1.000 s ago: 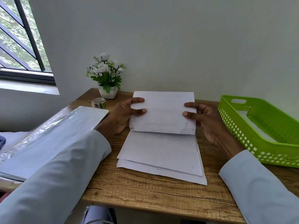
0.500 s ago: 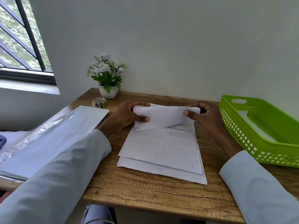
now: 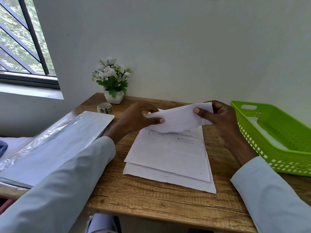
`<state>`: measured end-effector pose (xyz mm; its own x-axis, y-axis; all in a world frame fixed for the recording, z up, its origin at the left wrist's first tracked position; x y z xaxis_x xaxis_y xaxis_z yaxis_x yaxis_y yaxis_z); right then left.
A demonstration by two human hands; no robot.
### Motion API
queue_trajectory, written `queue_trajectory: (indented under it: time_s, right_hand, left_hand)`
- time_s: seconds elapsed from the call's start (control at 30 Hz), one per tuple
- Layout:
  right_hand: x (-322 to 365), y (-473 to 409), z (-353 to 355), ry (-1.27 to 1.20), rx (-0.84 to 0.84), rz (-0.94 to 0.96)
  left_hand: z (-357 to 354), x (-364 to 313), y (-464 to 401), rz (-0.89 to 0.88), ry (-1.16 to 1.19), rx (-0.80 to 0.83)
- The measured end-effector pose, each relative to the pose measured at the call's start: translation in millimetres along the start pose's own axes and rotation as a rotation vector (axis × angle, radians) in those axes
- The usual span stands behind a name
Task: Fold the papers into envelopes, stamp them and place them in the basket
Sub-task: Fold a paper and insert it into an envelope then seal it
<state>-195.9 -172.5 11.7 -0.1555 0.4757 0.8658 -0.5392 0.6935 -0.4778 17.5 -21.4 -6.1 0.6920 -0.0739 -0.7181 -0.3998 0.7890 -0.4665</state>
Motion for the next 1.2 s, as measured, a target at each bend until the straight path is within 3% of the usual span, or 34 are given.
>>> queue_trajectory:
  time_s: [0.13,0.3,0.47,0.8,1.0,1.2]
  right_hand:
    - [3,-1,-4,-0.163,-0.066,-0.063]
    - [-4,-3,-15,-0.542,-0.071,-0.245]
    - [-14,8,-41,-0.466,0.028,-0.330]
    - [-22,11,-48,-0.382,0.016,-0.369]
    - [-34,3,-37,-0.408,-0.143,-0.422]
    - [-31,5,-43,-0.395,-0.039,-0.415]
  left_hand:
    - [-12,-18,-2,-0.038,0.015,0.143]
    - [-15,-22,-2,0.187,0.452,0.188]
    - [-27,-18,-1,0.324,0.559,0.246]
    - [-41,-10,2,0.462,0.576,0.330]
    - [-36,2,3,0.495,0.522,0.378]
    - [-40,-10,7,0.458,0.543,0.391]
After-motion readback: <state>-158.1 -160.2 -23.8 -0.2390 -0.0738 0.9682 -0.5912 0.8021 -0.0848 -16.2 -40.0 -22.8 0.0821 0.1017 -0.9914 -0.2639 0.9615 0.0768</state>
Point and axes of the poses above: each hand's wrist, its own y-axis away from the middle knuckle, its own z-axis out of the back of the hand, x = y × z, the point moved 4 cm from there along -y, towards the middle knuckle, and after that the axes turned 6 degrees about y, right-handed, at the moved point
